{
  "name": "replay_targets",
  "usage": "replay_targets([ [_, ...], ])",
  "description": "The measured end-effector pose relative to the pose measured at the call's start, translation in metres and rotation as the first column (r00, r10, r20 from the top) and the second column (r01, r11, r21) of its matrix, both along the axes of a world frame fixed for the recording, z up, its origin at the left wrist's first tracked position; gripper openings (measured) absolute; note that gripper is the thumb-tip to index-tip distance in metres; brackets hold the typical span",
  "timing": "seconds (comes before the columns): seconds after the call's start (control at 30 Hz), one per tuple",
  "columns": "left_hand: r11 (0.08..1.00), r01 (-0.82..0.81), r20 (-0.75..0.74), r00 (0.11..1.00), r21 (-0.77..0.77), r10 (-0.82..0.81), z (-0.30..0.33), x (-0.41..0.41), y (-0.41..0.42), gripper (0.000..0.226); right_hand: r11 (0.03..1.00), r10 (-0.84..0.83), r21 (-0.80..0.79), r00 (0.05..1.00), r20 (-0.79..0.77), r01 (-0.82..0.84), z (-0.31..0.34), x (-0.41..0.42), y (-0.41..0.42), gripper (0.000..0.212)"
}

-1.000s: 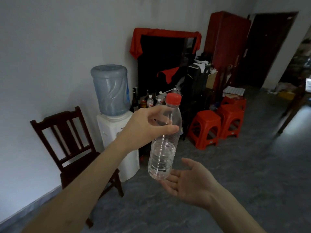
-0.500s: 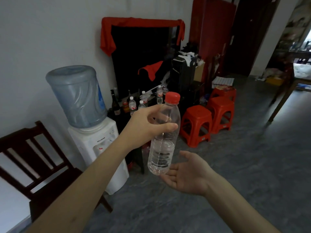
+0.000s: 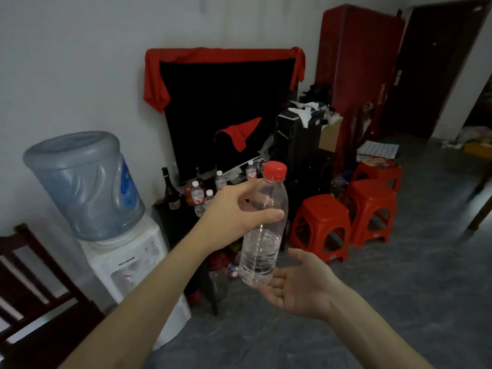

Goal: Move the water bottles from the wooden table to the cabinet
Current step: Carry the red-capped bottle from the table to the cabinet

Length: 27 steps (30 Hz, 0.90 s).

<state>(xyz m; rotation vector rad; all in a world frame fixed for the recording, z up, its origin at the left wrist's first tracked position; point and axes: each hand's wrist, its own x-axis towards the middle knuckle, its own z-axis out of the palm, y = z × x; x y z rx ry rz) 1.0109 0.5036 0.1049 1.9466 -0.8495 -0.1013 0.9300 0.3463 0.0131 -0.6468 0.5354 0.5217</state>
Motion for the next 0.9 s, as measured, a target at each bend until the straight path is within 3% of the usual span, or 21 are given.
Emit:
replay_targets([
  [0.27, 0.996, -0.018, -0.012, 1.0, 0.087, 0.019, -0.015, 0.044, -0.083, 0.062, 0.999, -0.035, 0.005, 0.996, -0.083, 0.036, -0.021, 0.051, -0.072, 0.072],
  [0.63, 0.997, -0.035, -0.026, 0.999, 0.071, 0.037, -0.056, 0.152, -0.171, 0.07, 0.99, -0.13, -0.076, 0.969, -0.212, 0.116, -0.043, 0.157, -0.164, 0.079],
  [0.9, 0.996, -0.084, -0.082, 0.993, 0.015, 0.085, -0.069, 0.262, -0.223, 0.069, 0.985, -0.072, -0.169, 0.976, -0.206, 0.037, -0.036, 0.273, -0.219, 0.062],
])
